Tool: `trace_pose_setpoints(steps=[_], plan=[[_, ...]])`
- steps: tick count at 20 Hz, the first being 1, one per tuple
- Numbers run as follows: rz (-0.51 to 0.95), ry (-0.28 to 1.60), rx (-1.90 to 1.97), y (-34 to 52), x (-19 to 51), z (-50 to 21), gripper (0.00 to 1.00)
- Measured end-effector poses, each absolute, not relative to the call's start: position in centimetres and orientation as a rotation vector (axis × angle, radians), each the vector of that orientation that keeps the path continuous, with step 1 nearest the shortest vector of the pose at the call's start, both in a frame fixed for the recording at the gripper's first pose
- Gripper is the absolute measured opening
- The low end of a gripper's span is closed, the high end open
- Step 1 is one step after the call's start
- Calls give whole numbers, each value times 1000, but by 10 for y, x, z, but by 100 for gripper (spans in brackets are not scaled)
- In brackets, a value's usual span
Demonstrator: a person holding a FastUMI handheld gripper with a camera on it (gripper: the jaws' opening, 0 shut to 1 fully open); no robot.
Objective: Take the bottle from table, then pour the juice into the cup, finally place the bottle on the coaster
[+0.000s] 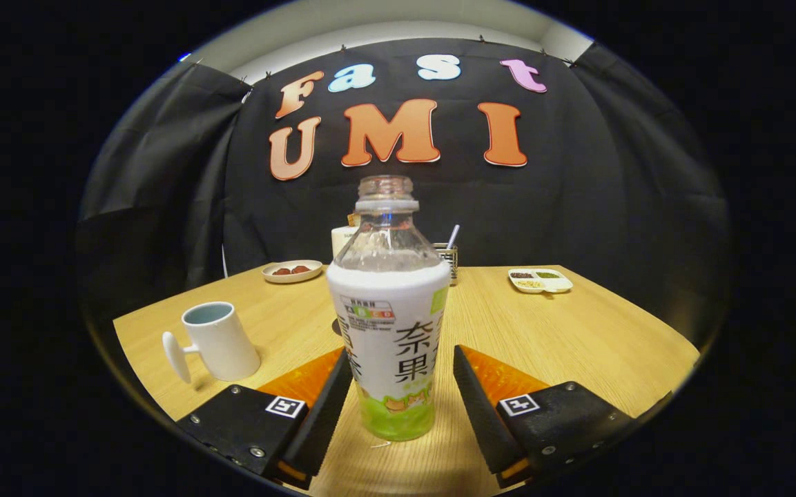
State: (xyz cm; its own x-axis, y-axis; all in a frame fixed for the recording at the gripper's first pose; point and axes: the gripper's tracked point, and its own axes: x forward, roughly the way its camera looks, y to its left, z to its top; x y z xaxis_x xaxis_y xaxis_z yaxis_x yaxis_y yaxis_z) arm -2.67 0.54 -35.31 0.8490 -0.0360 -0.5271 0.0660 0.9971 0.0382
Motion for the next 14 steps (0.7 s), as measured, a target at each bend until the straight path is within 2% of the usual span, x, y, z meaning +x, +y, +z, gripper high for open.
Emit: trace_pose_setpoints(steps=[3,4,8,14], plan=[[-60,554,43,10,-27,-356,77],[-72,553,34,8,-25,-356,68],[-100,572,21,1,-23,-357,63],[-89,528,-59,-4,-11,-331,62]])
